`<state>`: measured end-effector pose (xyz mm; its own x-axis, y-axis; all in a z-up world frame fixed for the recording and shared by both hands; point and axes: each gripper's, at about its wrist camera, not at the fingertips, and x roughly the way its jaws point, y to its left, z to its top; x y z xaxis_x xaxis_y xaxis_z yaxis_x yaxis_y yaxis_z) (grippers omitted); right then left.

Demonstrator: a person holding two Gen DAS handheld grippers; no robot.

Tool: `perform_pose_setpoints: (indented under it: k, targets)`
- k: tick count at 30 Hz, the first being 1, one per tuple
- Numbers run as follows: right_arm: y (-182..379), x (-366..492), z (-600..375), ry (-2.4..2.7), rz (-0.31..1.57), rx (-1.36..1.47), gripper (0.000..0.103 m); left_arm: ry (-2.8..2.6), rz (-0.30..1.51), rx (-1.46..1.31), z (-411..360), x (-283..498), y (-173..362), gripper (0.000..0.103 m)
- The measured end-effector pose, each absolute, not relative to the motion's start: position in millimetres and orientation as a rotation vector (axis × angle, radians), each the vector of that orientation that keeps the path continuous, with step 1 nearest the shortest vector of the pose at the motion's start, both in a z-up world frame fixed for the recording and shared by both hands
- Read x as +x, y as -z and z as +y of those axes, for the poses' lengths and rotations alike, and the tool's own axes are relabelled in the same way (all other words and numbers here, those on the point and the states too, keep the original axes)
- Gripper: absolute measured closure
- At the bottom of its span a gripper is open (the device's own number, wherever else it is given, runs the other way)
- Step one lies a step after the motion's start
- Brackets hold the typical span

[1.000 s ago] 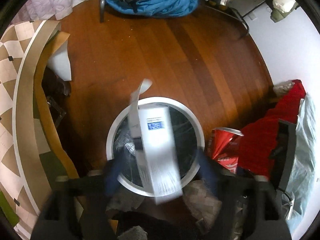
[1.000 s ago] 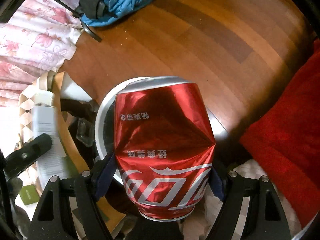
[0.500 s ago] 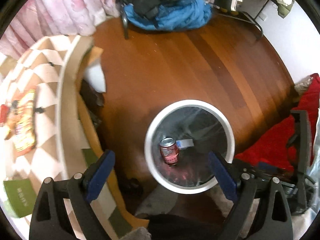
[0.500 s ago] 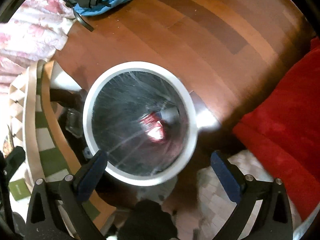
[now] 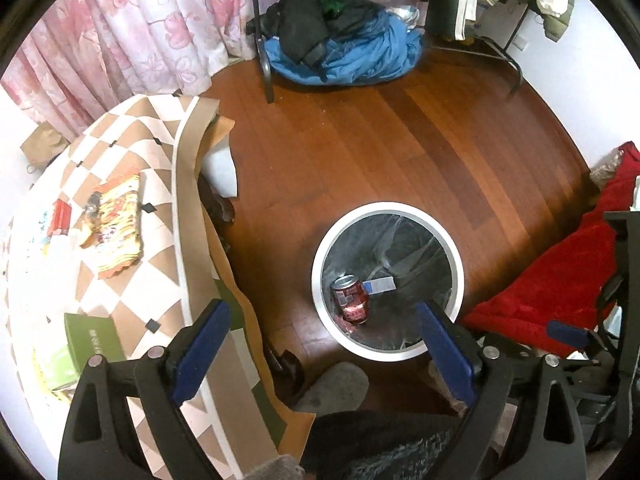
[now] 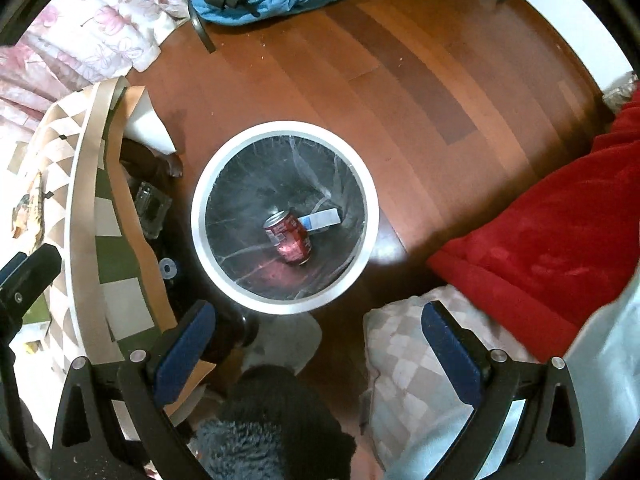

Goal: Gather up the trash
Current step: 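Open both tools to drop the can and carton into the bin, then grasp the yellow chip bag with the left tool while the right tool grasps the green medicine box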

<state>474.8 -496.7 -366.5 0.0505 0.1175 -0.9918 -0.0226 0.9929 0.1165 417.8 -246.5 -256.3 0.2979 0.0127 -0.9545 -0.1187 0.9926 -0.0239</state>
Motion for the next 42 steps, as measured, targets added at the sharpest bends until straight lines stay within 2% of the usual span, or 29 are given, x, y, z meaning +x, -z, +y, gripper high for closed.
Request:
perform_pose_setpoints:
  k: [14,24,30,37,42]
  targets:
    - [258,439,-503,-0.1,1.352,0.133,0.0,-0.065,1.129,-0.121,-236,375,177,0.008]
    - [193,409,-443,-0.261,1.269,0.161,0.0,-0.17,1.023,-0.192,-167,334,126,0.008]
    - [204,391,-338,-0.417,1.307,0.088,0.0,-0.394,1.043,-0.198,-71,286,147,0.008]
    - [255,370,-188,-0.547,1.394,-0.075,0.0,-0.677,1.153,-0.252,53,215,216,0.008]
    - [290,371,-109,-0.562,1.436,-0.202,0.0,-0.755,1.232,-0.315,110,183,258,0.008]
